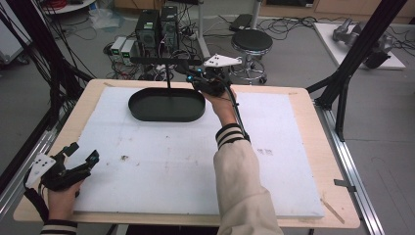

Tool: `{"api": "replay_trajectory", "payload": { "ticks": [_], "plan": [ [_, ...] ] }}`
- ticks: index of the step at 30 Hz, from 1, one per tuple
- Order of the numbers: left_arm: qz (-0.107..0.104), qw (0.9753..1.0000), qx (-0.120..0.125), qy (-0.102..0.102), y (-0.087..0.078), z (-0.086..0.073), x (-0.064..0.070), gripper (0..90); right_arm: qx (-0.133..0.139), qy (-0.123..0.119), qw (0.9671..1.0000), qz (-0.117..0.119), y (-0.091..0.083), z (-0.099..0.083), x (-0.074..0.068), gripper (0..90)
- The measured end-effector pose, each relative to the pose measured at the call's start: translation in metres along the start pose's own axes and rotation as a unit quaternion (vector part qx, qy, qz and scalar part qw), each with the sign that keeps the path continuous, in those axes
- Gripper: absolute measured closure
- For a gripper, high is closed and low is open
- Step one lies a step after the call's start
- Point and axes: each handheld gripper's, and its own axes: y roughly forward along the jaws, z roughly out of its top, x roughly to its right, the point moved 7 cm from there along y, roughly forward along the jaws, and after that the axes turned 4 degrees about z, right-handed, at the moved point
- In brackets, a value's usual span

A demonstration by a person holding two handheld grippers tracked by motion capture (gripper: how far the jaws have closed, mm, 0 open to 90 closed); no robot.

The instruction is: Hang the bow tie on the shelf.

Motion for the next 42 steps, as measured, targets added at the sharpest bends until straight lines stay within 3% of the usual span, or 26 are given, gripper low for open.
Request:
{"api": "replay_trajectory", "payload": {
  "ticks": [3,14,19,26,28,29,30,32,33,39,42],
  "plan": [
    [0.002,1.0,0.001,-0.003,-0.001,-0.001,-0.002,16.4,0.018,0.006,0.9998,-0.008,0.007,0.008,0.006,76.4],
    [0.002,1.0,-0.002,-0.009,-0.006,-0.003,-0.007,16.7,0.029,0.015,0.9982,-0.051,0.015,0.014,0.029,76.4],
    [0.003,1.0,0.0,-0.009,-0.008,-0.002,-0.008,16.8,0.018,0.036,0.9962,-0.078,0.014,0.005,0.041,76.3],
    [0.003,0.9999,-0.001,-0.01,-0.008,-0.003,-0.008,16.8,-0.004,0.044,0.9918,-0.12,0.014,-0.005,0.054,74.8],
    [0.003,0.9999,-0.001,-0.01,-0.008,-0.003,-0.008,16.8,-0.009,0.054,0.9883,-0.142,0.013,-0.009,0.06,62.1],
    [0.001,0.9999,-0.002,-0.01,-0.008,-0.003,-0.008,16.8,-0.01,0.061,0.9847,-0.163,0.011,-0.011,0.063,62.1],
    [0.002,0.9999,0.0,-0.011,-0.008,-0.003,-0.008,16.8,-0.01,0.07,0.9815,-0.178,0.01,-0.012,0.066,45.3],
    [0.001,0.9999,-0.001,-0.011,-0.008,-0.003,-0.008,16.8,-0.008,0.08,0.9796,-0.184,0.007,-0.013,0.069,40.4],
    [0.001,1.0,-0.001,-0.01,-0.008,-0.003,-0.007,16.8,0.0,0.091,0.9752,-0.202,0.0,-0.013,0.073,34.2],
    [-0.001,1.0,-0.001,-0.008,-0.008,-0.002,-0.005,16.8,0.022,0.066,0.9762,-0.205,-0.021,0.003,0.067,22.7],
    [-0.001,1.0,0.0,-0.006,-0.009,-0.001,-0.004,16.8,0.042,0.046,0.9781,-0.199,-0.034,0.014,0.059,21.7]
  ]
}}
